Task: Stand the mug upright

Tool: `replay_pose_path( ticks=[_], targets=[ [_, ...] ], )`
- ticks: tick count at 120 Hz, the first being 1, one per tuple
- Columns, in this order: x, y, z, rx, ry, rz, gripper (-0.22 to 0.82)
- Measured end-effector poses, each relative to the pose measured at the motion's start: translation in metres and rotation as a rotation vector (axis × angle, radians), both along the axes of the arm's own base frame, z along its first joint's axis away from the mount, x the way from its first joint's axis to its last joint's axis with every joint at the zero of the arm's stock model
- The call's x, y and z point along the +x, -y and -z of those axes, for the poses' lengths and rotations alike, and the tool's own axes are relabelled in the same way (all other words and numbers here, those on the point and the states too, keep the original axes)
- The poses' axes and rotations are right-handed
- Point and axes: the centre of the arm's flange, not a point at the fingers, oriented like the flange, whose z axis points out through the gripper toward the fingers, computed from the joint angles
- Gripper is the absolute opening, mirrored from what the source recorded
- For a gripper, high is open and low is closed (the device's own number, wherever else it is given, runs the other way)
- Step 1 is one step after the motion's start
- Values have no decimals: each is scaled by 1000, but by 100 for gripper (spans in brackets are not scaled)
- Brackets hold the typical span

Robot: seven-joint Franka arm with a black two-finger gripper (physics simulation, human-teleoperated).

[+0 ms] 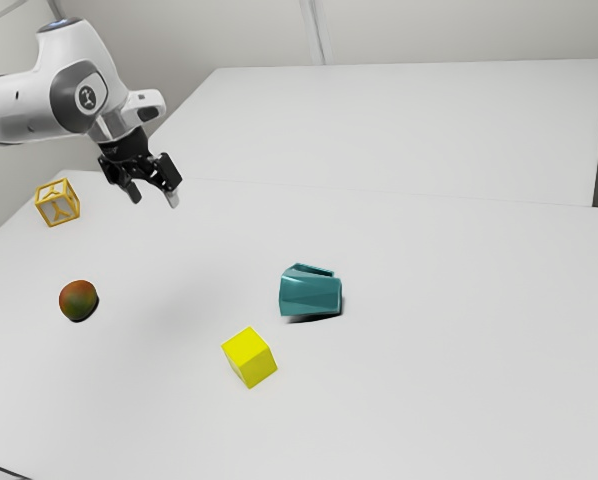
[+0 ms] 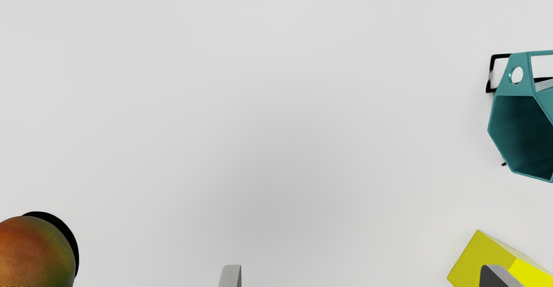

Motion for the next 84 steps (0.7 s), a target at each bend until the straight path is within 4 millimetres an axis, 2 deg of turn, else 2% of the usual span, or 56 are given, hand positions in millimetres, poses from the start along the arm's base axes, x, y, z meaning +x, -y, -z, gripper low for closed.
replay_pose_path(
  ticks=[26,48,56,70,84],
  targets=[
    [-19,3,11,-36,-5,-13,60],
    [-25,6,18,-105,13,-68,60],
    [-27,9,30,-132,0,-91,60],
    [-36,18,62,-235,-21,-152,60],
    [-44,25,80,-312,-26,-199,60]
  ],
)
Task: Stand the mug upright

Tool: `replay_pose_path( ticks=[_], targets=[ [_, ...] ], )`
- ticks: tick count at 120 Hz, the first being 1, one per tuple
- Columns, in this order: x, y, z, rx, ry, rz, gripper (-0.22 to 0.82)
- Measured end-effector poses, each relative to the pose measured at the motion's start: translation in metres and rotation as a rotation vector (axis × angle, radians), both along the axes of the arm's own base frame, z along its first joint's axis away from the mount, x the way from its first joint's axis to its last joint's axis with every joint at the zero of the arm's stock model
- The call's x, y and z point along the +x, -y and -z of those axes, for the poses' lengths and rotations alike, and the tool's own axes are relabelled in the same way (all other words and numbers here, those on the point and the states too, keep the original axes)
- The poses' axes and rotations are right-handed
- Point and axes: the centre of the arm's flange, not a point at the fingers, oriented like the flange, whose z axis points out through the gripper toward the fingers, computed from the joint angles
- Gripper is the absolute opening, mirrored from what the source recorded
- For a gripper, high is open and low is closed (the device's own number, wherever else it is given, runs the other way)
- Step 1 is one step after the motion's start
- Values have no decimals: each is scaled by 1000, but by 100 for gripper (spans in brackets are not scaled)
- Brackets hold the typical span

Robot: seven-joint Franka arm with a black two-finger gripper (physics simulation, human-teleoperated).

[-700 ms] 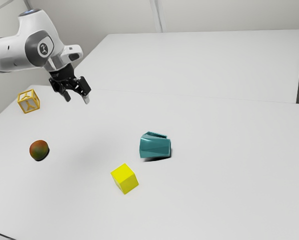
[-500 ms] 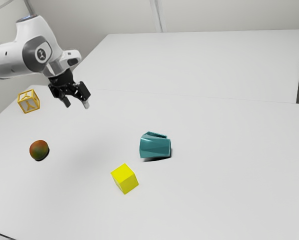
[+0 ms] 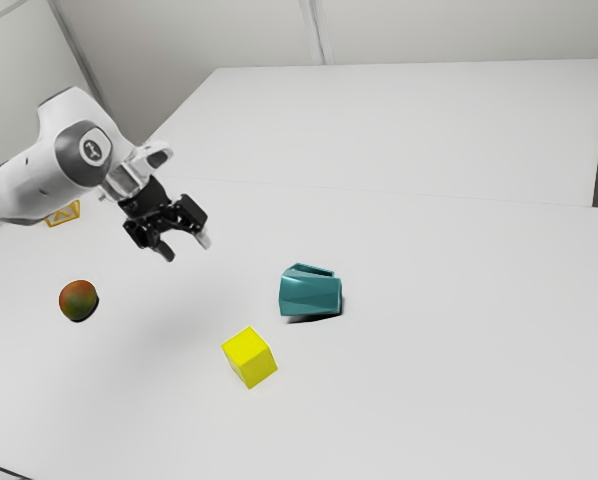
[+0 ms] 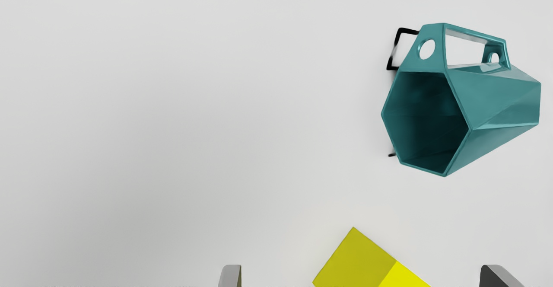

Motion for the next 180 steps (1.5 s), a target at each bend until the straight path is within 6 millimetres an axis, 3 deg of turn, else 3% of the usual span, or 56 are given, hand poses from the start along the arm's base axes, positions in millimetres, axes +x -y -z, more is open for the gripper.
replay_pose_path(
  ticks=[45,134,180],
  targets=[
    [-2,-9,61,-245,-16,-127,60],
    [5,55,128,-432,2,-71,60],
    [33,81,137,-465,76,-41,60]
  ],
)
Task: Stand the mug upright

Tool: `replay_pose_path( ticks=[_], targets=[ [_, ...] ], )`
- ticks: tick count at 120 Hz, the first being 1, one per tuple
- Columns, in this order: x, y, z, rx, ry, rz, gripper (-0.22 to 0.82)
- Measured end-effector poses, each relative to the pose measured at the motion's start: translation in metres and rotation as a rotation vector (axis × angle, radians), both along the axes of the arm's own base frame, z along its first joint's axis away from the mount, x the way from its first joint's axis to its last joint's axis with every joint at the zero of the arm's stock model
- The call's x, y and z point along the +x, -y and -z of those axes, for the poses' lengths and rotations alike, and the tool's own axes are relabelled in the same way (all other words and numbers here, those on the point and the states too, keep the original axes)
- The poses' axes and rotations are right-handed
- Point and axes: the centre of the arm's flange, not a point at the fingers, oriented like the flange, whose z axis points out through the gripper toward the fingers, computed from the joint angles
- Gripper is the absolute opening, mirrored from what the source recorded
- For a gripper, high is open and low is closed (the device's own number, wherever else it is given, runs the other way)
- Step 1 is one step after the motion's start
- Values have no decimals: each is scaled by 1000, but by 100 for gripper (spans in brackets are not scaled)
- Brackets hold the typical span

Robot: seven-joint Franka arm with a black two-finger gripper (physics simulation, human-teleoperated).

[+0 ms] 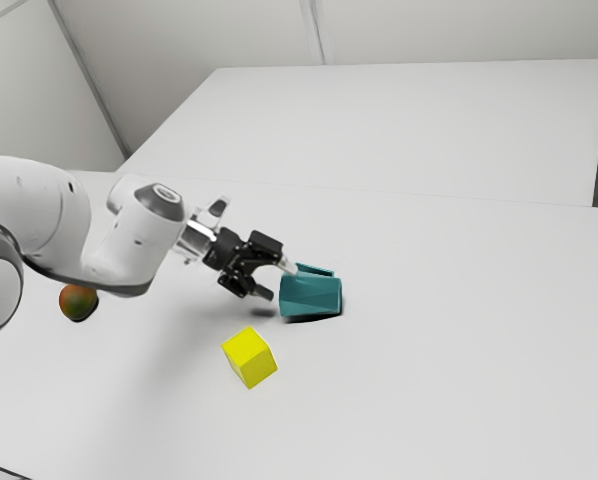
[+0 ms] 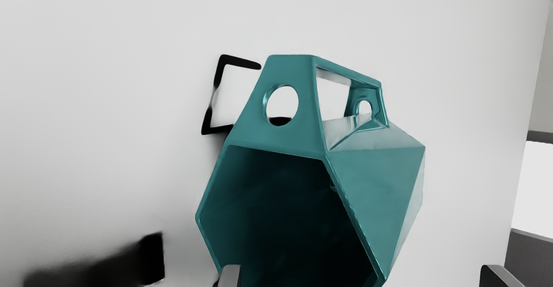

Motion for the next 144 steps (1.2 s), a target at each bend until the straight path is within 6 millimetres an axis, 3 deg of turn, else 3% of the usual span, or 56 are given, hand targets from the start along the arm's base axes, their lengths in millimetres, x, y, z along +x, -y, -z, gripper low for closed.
replay_pose_path(
  ticks=[44,56,87,111,144],
  targets=[
    [13,20,17,-27,20,0,59],
    [16,26,16,-46,30,-9,47],
    [18,26,15,-84,43,-47,3],
    [19,29,14,-104,47,-66,-9],
    [19,33,6,-115,56,-70,-14]
  ],
)
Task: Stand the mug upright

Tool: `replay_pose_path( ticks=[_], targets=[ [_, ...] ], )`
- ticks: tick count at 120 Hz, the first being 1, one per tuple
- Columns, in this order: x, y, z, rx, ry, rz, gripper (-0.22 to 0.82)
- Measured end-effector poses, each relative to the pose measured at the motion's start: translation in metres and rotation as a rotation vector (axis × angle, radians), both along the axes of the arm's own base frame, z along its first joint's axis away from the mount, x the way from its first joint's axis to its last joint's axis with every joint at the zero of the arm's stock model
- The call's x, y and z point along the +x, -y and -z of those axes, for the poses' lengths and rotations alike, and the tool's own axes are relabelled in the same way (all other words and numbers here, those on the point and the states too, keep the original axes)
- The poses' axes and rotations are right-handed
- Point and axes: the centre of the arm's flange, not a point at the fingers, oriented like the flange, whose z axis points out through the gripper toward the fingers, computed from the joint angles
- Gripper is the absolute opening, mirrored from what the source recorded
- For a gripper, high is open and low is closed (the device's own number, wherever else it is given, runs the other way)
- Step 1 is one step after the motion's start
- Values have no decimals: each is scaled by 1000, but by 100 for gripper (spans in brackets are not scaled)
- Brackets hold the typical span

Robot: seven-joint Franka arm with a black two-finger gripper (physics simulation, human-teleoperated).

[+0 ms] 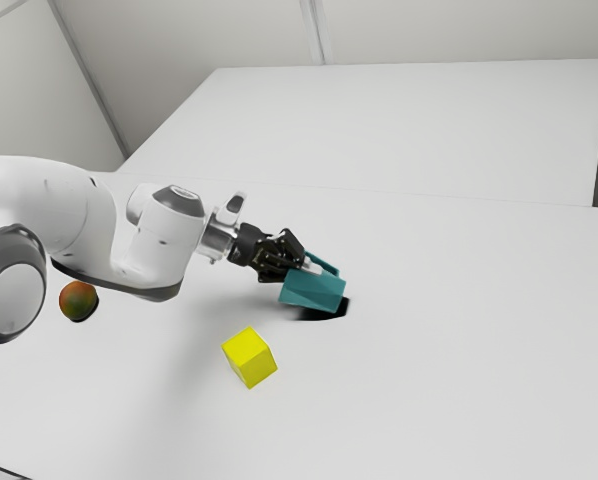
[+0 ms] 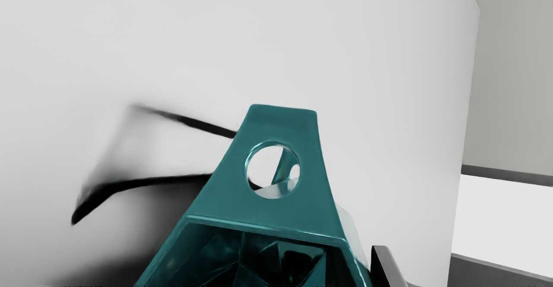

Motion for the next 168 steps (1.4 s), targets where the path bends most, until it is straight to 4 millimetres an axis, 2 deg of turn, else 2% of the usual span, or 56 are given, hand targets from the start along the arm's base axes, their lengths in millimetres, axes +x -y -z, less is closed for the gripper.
replay_pose_path(
  ticks=[32,48,75,102,135,157,168],
  targets=[
    [-1,-3,-20,-9,26,-5,-17],
    [0,-12,-38,17,54,13,-17],
    [1,-29,-74,167,80,103,-18],
    [-4,-42,-110,415,119,202,-18],
    [-6,-48,-109,634,87,264,-18],
    [-10,-76,-104,731,45,252,-18],
    [-11,-79,-103,772,30,263,-18]
  ],
)
